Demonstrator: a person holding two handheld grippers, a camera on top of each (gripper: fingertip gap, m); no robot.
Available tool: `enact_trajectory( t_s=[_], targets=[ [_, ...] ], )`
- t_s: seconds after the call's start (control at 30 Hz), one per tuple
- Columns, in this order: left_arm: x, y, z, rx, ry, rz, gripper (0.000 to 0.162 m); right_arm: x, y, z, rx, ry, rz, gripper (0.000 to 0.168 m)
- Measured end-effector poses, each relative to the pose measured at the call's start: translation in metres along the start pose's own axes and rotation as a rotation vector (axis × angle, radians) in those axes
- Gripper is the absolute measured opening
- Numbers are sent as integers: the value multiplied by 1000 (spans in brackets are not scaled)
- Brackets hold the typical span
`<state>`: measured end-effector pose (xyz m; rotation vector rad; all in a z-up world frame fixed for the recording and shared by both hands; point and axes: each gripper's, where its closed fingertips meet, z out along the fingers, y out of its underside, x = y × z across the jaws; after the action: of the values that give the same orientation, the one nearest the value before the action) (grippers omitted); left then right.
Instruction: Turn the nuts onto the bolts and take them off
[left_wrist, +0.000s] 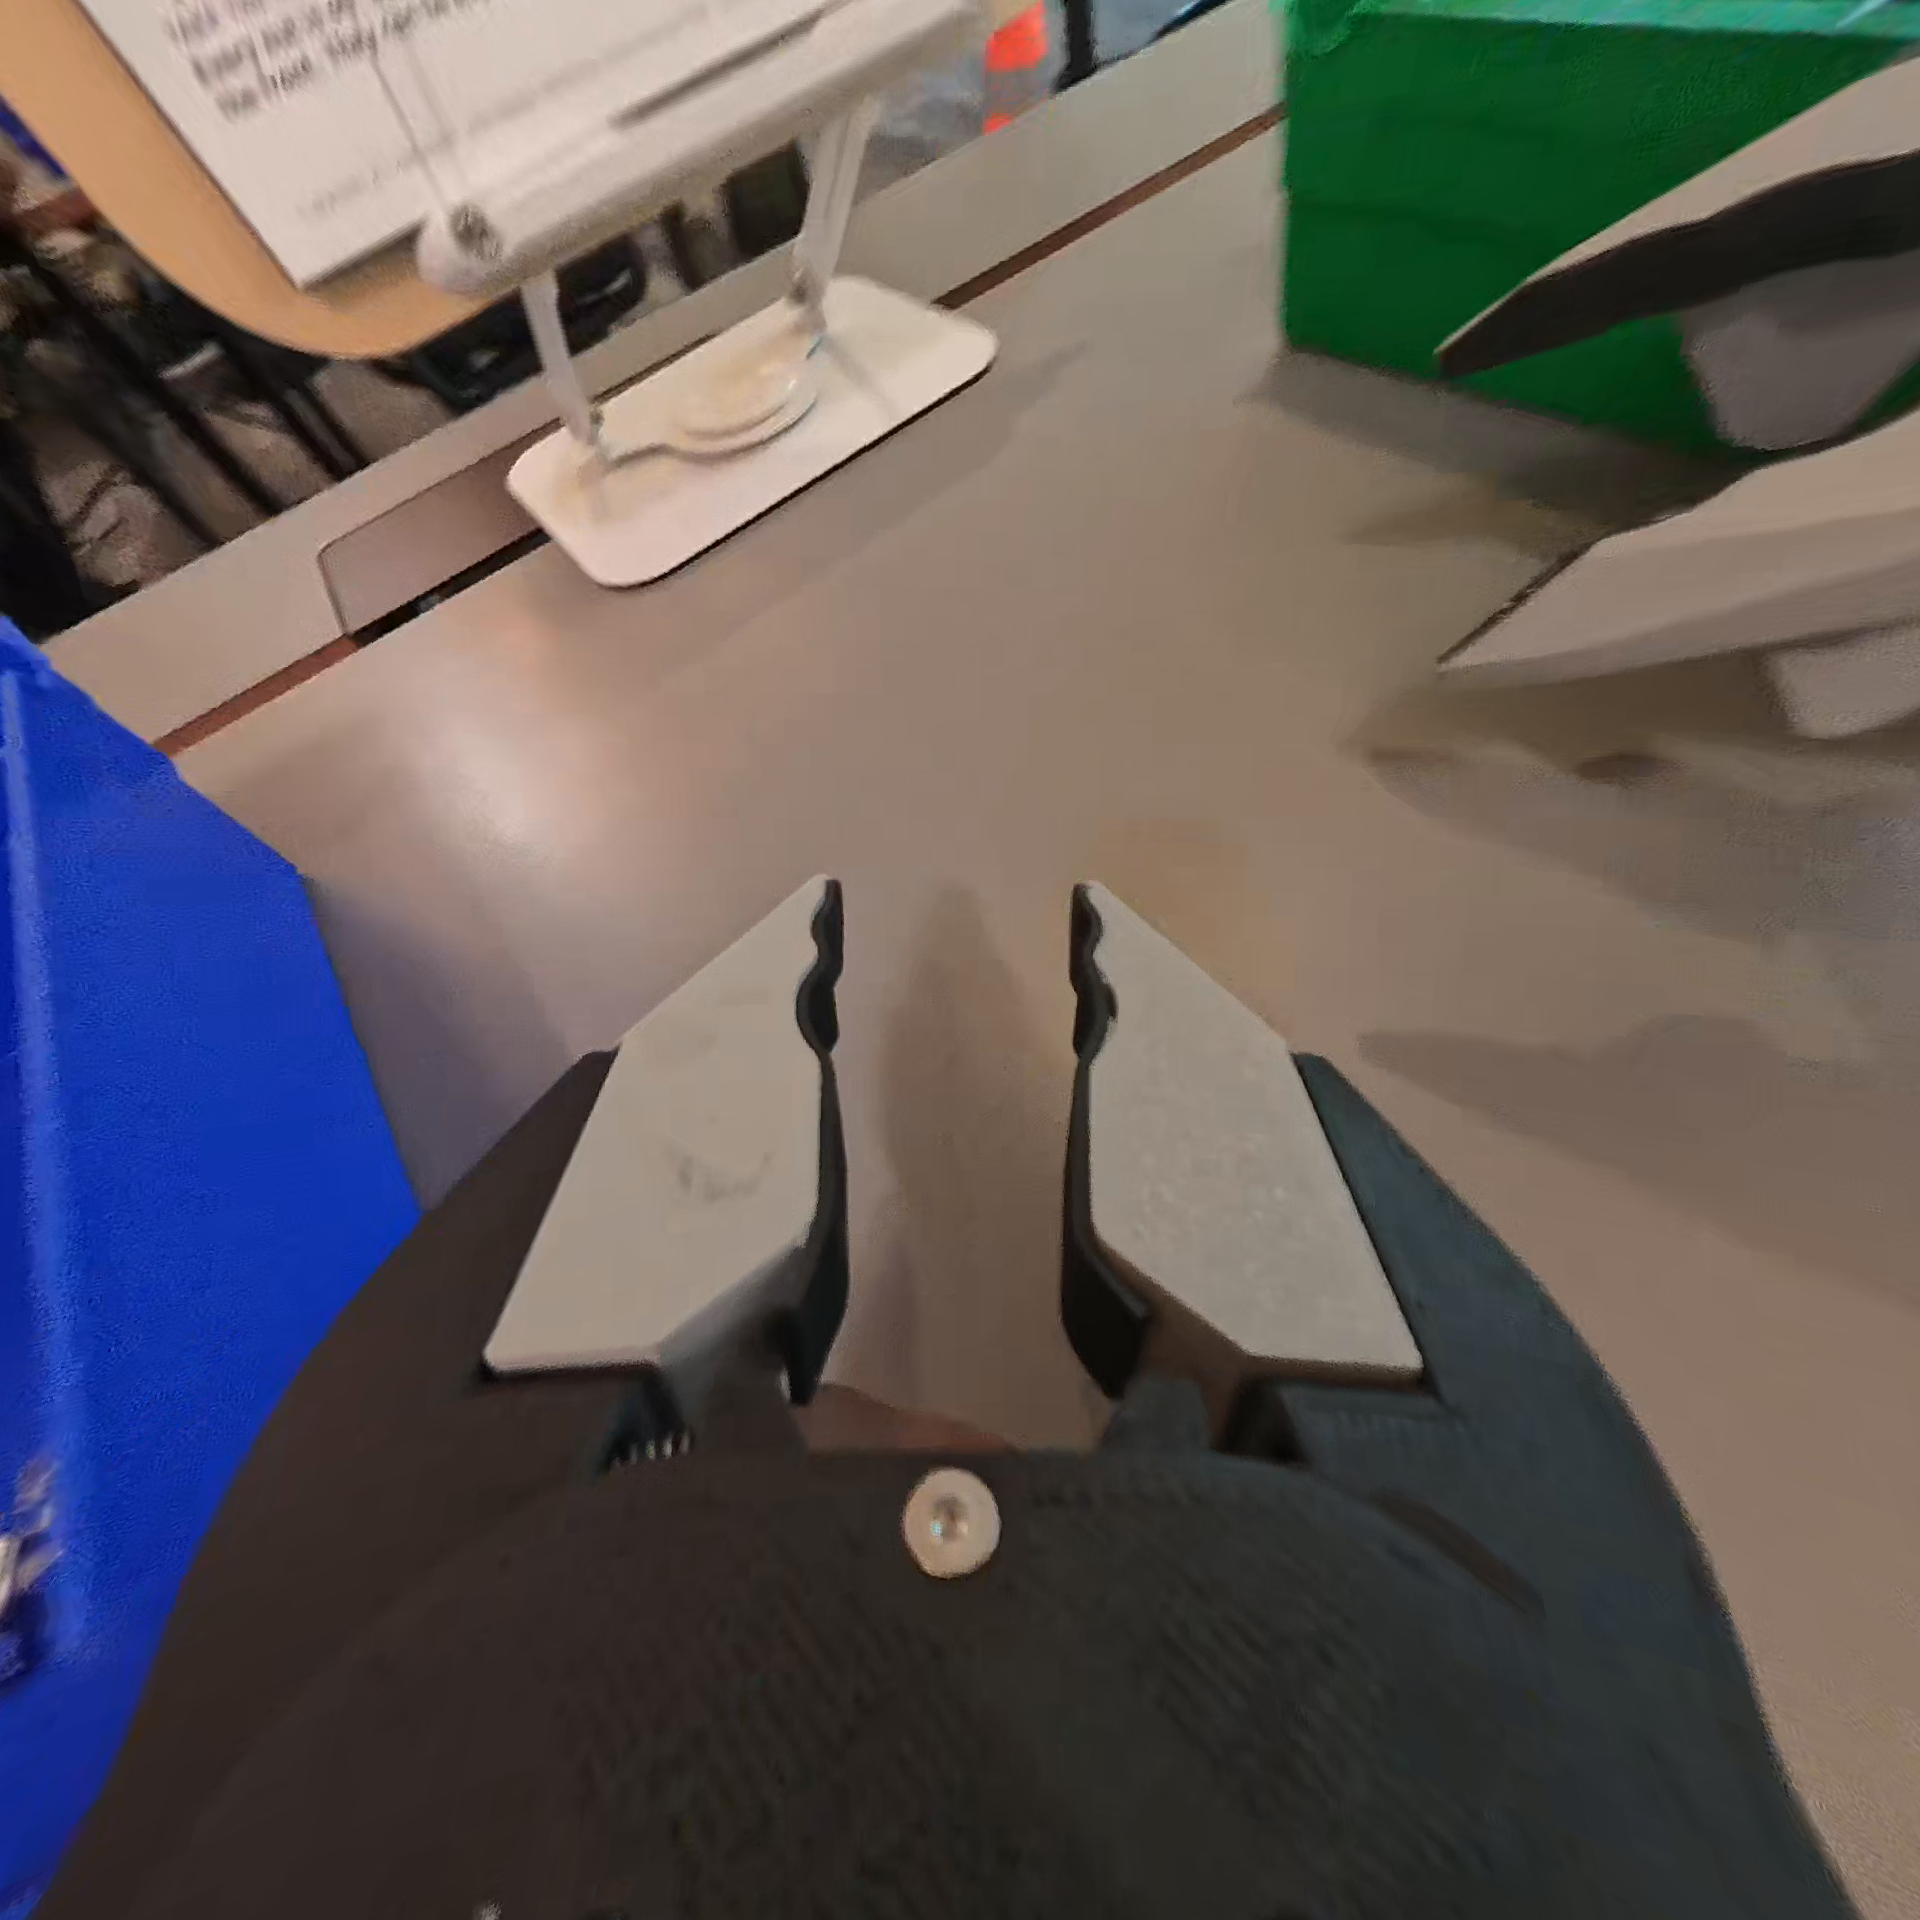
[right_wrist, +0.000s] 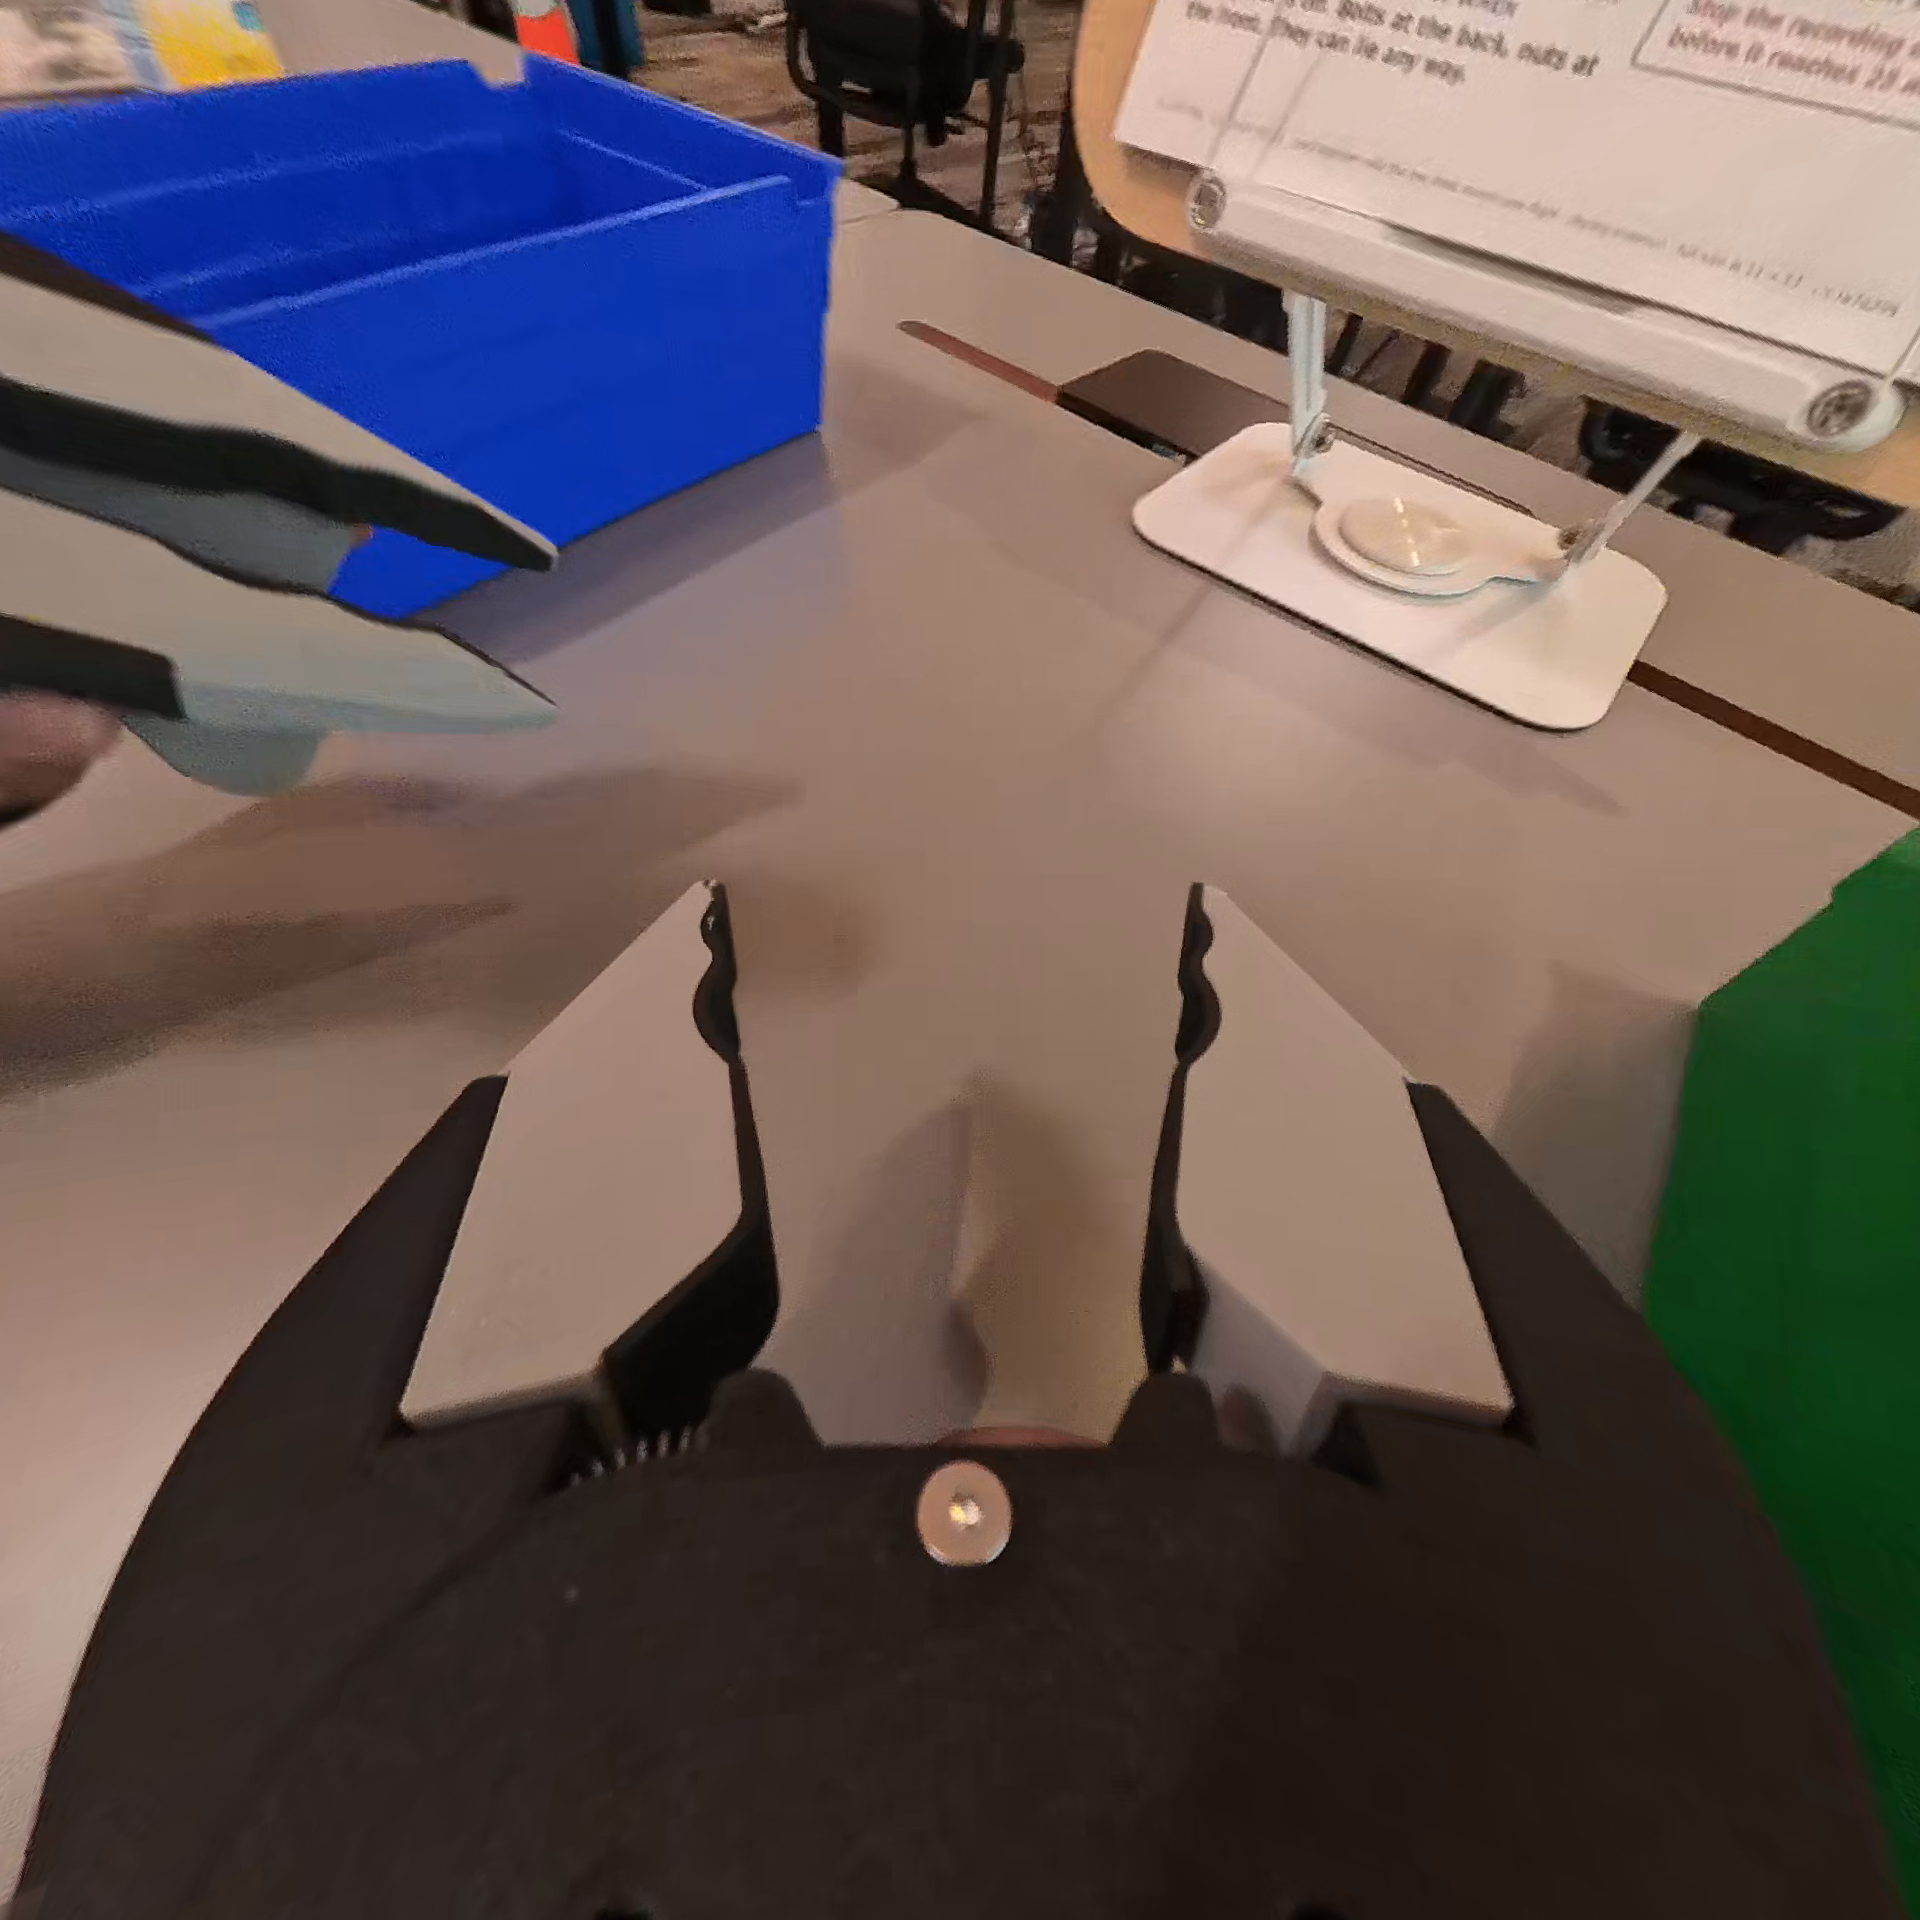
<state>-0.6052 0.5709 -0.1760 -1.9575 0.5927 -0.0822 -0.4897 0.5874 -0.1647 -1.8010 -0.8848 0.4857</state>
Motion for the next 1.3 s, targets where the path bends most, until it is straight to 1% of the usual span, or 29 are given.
enact_trajectory(
  t_s=[0.07,0.1,0.17,0.2,0.23,0.27,0.3,0.33,0.4,0.43,0.5,0.57,0.67,0.77,0.87,0.93,1.03,1.3],
  targets=[
    [-9,9,33,-26,-65,20,42,19,7,24,13,70,-11,84],
    [-8,10,45,-25,-66,28,42,26,11,33,21,89,-14,83],
    [-2,11,62,-44,-27,70,41,26,20,46,-20,54,1,81],
    [-8,7,66,-27,-53,99,41,23,15,49,-1,27,-5,85],
    [-15,-2,66,37,-100,139,37,22,9,52,32,16,-35,80],
    [-22,-11,61,109,-144,178,29,21,5,55,48,12,-82,72],
    [-23,-18,56,158,-144,196,26,19,3,60,53,-1,-121,70],
    [-20,-21,51,158,-105,183,30,18,2,65,45,-16,-139,71],
    [-11,-21,47,184,-2,74,30,14,4,73,17,-73,-121,76],
    [-6,-17,49,172,49,24,32,12,5,75,6,-100,-106,80],
    [-1,-12,56,126,99,-13,43,8,3,76,15,-138,-88,79],
    [1,-13,56,131,114,-5,47,9,1,72,38,-150,-65,79],
    [4,-16,53,159,111,26,45,12,-1,63,71,-171,-15,79],
    [6,-14,54,144,114,41,44,15,-2,57,88,-180,38,79],
    [5,-18,51,175,82,63,39,12,-4,55,104,-188,56,82],
    [8,-18,49,185,105,67,40,12,-5,55,109,-182,44,82],
    [4,-17,47,190,137,0,49,17,-5,54,116,-163,49,81],
    [-10,-28,31,316,165,-127,47,26,-4,57,100,-110,33,81]
  ],
)
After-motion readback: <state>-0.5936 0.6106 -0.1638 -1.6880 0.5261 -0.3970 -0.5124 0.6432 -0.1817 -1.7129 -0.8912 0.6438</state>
